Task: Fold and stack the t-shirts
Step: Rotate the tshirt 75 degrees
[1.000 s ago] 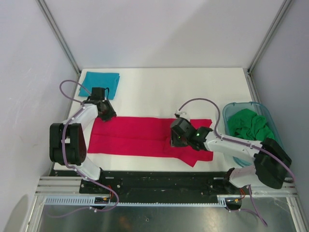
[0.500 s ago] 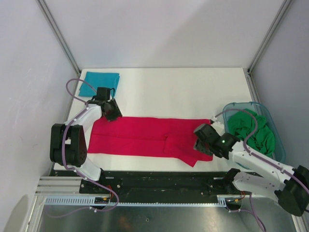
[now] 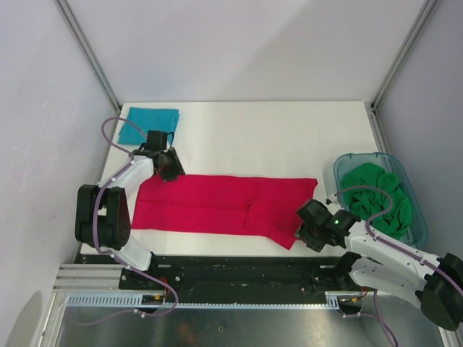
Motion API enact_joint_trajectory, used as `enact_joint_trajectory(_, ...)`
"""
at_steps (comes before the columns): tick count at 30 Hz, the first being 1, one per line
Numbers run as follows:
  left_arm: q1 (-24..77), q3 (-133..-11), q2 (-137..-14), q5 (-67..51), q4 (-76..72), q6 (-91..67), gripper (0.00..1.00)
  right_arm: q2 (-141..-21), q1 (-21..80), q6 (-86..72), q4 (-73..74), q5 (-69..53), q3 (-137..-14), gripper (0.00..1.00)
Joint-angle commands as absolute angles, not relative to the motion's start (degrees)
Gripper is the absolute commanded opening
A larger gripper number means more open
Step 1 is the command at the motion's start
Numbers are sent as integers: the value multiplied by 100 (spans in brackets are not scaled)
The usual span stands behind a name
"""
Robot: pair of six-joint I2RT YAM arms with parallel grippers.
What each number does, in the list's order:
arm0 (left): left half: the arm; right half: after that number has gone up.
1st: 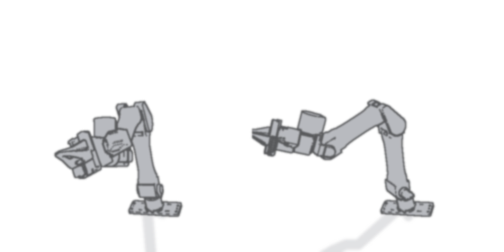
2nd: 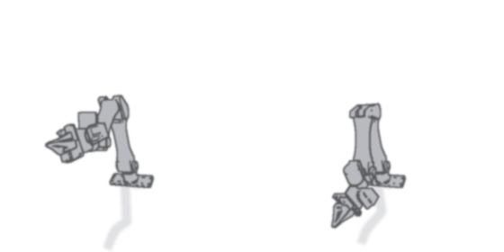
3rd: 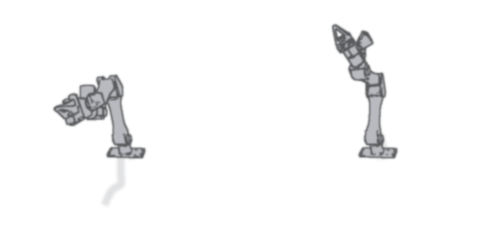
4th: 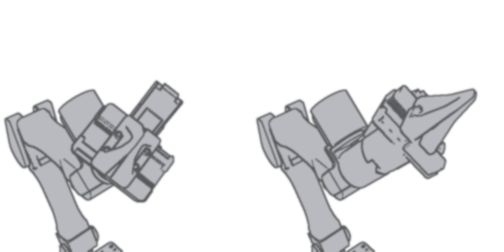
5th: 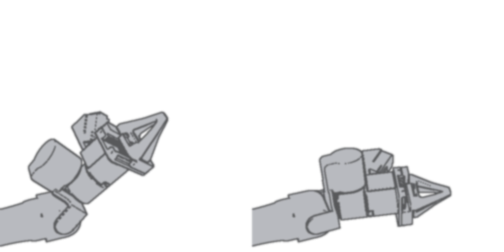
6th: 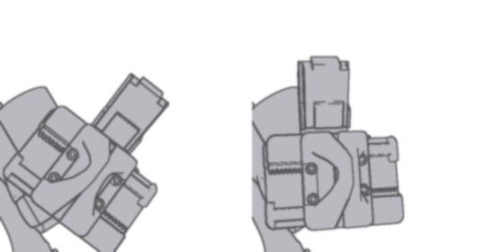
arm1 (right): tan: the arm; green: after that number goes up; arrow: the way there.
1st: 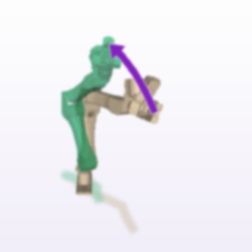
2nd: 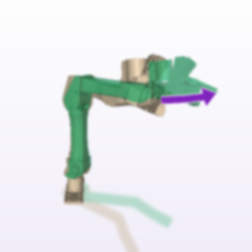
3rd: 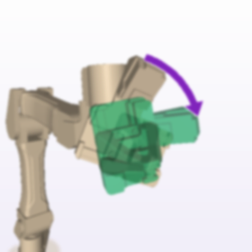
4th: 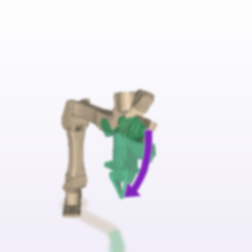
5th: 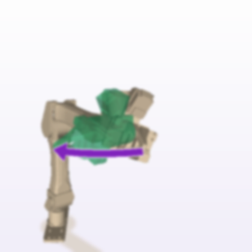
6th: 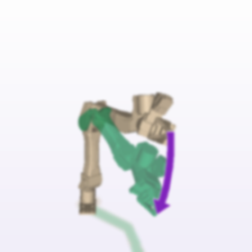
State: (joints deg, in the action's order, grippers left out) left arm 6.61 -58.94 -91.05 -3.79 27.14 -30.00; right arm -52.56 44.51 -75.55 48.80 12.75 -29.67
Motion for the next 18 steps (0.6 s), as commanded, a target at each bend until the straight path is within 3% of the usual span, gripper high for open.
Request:
enact_joint_trajectory(1,705,-6028,-8909,-507,2619,-2959,42,-5199,4435,-8122,4502,1386,-2754,51)
enact_joint_trajectory(18,704,-5978,-8828,-491,2619,-2900,42,-5161,4314,-8488,3949,1887,-2217,48)
